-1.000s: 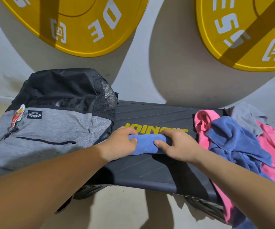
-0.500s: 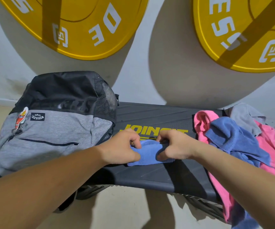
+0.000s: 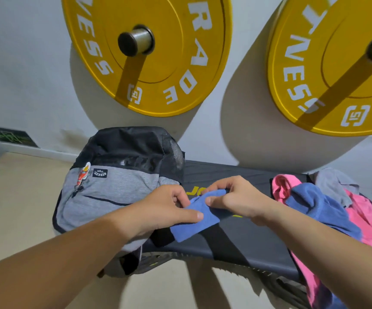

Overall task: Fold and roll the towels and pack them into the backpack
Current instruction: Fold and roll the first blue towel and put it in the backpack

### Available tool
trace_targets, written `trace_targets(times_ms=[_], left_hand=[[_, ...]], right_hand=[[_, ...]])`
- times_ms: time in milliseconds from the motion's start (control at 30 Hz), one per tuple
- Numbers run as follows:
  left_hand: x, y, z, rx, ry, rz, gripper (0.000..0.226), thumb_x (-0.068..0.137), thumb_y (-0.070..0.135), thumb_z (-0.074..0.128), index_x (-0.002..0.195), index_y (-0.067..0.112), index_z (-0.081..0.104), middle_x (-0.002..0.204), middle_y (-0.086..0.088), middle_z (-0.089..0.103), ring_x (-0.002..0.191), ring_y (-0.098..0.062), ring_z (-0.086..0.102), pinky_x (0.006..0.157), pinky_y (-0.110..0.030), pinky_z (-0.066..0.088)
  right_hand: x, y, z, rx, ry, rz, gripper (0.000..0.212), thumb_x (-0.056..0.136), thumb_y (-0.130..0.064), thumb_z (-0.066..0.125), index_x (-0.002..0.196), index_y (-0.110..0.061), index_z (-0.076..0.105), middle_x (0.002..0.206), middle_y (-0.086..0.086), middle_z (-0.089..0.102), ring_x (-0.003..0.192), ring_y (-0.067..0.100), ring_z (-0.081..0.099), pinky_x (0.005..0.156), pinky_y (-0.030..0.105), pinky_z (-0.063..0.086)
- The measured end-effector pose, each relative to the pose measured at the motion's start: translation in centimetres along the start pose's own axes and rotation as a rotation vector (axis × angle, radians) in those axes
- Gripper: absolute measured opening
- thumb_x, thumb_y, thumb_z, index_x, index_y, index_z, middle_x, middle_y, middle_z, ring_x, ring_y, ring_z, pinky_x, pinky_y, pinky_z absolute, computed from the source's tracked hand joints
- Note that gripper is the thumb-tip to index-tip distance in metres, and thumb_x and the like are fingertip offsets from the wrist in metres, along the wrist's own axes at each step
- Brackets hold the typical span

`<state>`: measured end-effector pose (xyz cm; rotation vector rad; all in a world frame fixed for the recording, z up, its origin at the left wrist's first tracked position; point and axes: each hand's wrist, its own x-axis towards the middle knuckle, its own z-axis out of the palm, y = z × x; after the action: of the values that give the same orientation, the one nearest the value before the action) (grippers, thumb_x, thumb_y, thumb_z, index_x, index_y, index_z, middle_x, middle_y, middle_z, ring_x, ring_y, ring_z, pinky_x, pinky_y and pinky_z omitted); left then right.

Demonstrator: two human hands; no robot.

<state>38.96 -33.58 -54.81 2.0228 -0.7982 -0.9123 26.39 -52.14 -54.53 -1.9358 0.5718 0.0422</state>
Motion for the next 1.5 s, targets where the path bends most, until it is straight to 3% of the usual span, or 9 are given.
trace_targets(times_ms=[200,400,600,733,833,933,1067,1267,1500], left_hand=[[-5.0,-3.3,-4.1,-0.134,0.197,-0.049,0.024,0.083,0.019,0.081,0.100,0.023,0.065,0.086,-0.012,0.073,0.066,-0.012,0.067,0.060,-0.023,0.050],[-7.5,-9.2,-8.5,-0.194,0.524,-0.100,0.018,0.088,0.025,0.076,0.100,0.019,0.065,0.069,-0.002,0.056,0.063,-0.016,0.054,0.058,-0.024,0.043],[-7.3,-13.4,-10.6,-0.177,0.576,-0.180,0.015,0.089,0.031,0.074,0.096,0.023,0.065,0.079,-0.016,0.069,0.068,-0.021,0.063,0.067,-0.030,0.050],[-7.5,-15.3,-10.6,-0.232,0.603,-0.199,0.014,0.085,0.028,0.079,0.091,0.023,0.068,0.078,-0.013,0.072,0.074,-0.027,0.070,0.071,-0.035,0.056],[-8.5,-15.8,-10.8,-0.303,0.619,-0.175,0.014,0.084,0.020,0.081,0.090,0.019,0.069,0.074,-0.012,0.074,0.069,-0.028,0.072,0.067,-0.038,0.059],[-10.3,-15.1,-12.0,-0.348,0.747,-0.119,0.012,0.087,0.014,0.079,0.092,0.014,0.068,0.067,-0.002,0.074,0.059,-0.014,0.068,0.054,-0.023,0.053],[-12.2,-14.0,-14.0,-0.327,0.887,-0.115,0.014,0.088,0.023,0.078,0.093,0.020,0.065,0.076,-0.009,0.074,0.069,-0.029,0.073,0.060,-0.034,0.055],[-10.1,-11.4,-11.1,-0.396,0.865,-0.094,0.016,0.089,0.024,0.075,0.095,0.020,0.061,0.064,0.004,0.064,0.055,-0.011,0.060,0.052,-0.021,0.047],[-4.4,-11.3,-8.1,-0.343,0.664,-0.130,0.014,0.091,0.029,0.073,0.098,0.024,0.063,0.074,-0.006,0.062,0.063,-0.016,0.058,0.060,-0.026,0.048]], right_hand=[[1.1,-5.2,6.7,-0.100,0.248,-0.028,0.062,0.072,-0.044,0.088,0.124,-0.022,0.063,0.114,-0.005,0.062,0.102,0.015,0.065,0.092,0.035,0.056],[1.7,-6.5,14.5,-0.359,0.126,-0.083,0.019,0.087,-0.033,0.073,0.097,-0.017,0.068,0.097,-0.001,0.072,0.087,0.020,0.065,0.076,0.027,0.050],[4.4,-4.9,21.3,-0.809,-0.114,-0.275,0.059,0.082,-0.044,0.071,0.137,-0.034,0.049,0.129,-0.006,0.051,0.118,0.023,0.056,0.089,0.040,0.053],[6.4,-2.1,23.3,-0.979,-0.040,-0.330,0.045,0.089,-0.043,0.064,0.131,-0.032,0.058,0.125,-0.002,0.053,0.114,0.028,0.054,0.078,0.037,0.051],[7.6,-0.9,23.8,-0.902,0.239,-0.475,0.018,0.085,-0.037,0.059,0.095,-0.026,0.070,0.093,-0.001,0.061,0.087,0.031,0.060,0.059,0.034,0.043],[8.9,-3.2,22.1,-0.641,0.413,-0.345,0.028,0.094,-0.044,0.049,0.077,-0.024,0.056,0.081,0.002,0.064,0.092,0.030,0.050,0.076,0.040,0.046],[9.5,-8.5,18.2,-0.029,0.380,-0.152,0.039,0.100,-0.042,0.051,0.071,-0.017,0.042,0.066,0.000,0.050,0.071,0.022,0.049,0.066,0.037,0.041],[9.7,-10.8,16.2,0.320,0.471,-0.113,0.030,0.099,-0.033,0.059,0.088,-0.006,0.051,0.074,0.004,0.051,0.067,0.019,0.047,0.057,0.032,0.038],[10.6,-5.2,16.1,-0.689,0.585,-0.545,0.007,0.085,-0.013,0.058,0.091,-0.017,0.058,0.093,0.004,0.049,0.083,0.030,0.050,0.054,0.034,0.037]])
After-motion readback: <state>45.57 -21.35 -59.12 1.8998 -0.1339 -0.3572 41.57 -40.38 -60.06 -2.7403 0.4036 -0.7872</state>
